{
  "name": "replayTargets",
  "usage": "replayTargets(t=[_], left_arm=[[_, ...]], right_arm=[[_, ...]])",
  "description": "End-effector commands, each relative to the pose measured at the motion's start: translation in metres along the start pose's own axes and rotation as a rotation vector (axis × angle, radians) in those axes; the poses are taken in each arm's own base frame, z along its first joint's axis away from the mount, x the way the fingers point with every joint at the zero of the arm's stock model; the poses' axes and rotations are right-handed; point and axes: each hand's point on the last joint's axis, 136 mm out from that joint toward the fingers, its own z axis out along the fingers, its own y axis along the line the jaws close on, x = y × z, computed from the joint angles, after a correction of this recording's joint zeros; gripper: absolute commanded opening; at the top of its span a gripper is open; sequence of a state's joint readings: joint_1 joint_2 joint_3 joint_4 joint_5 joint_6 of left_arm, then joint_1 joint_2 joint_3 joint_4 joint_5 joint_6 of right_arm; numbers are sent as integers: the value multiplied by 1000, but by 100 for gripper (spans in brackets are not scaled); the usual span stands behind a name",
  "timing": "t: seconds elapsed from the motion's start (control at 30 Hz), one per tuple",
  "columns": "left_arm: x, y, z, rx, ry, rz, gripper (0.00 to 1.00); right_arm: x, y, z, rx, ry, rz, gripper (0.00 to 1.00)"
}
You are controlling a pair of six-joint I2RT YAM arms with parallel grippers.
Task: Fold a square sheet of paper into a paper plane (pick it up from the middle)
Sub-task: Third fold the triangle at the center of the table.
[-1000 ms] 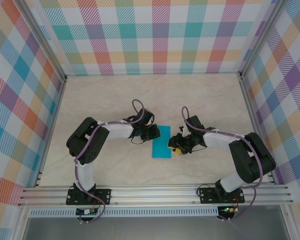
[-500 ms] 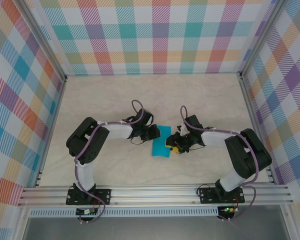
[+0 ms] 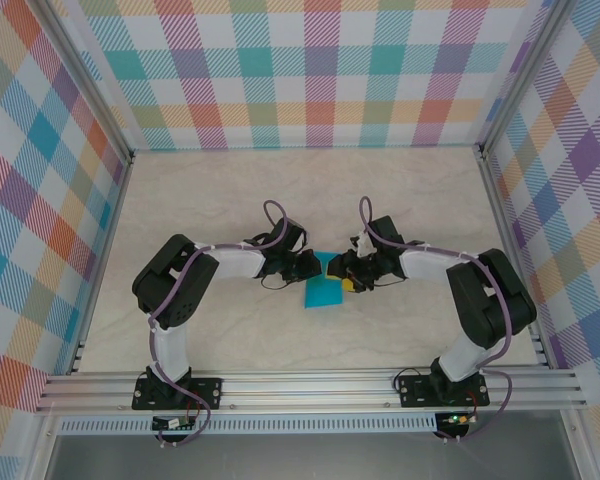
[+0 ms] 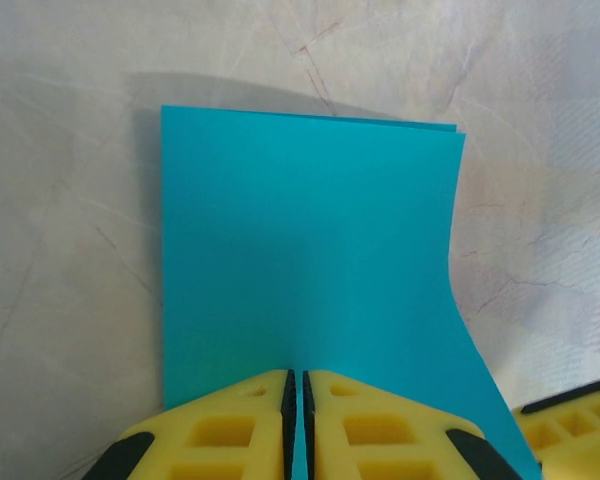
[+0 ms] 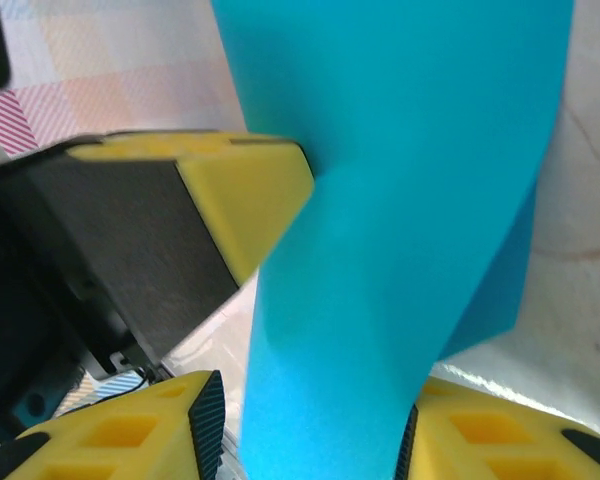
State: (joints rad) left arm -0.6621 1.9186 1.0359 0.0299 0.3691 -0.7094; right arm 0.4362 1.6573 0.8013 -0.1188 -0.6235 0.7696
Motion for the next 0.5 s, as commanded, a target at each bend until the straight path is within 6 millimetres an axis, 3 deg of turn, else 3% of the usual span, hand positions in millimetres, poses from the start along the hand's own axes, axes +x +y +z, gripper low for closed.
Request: replayTargets(t=[0.0,0.13,0.23,0.47], left_arm=[[13,24,-3,-77,38,-12,14],[13,22,-4,-66,36,-8,15],[12,9,-6,-25,34,19,20],[12,-14,-25,-6,-9,110,28]], right_arm=[[1,-1,-2,6,32,-17,47],[11,-7,-1,1,63,8,39],[15,-24,-2,79,65,44,30],[17,-19,-1,40,77,52,12]])
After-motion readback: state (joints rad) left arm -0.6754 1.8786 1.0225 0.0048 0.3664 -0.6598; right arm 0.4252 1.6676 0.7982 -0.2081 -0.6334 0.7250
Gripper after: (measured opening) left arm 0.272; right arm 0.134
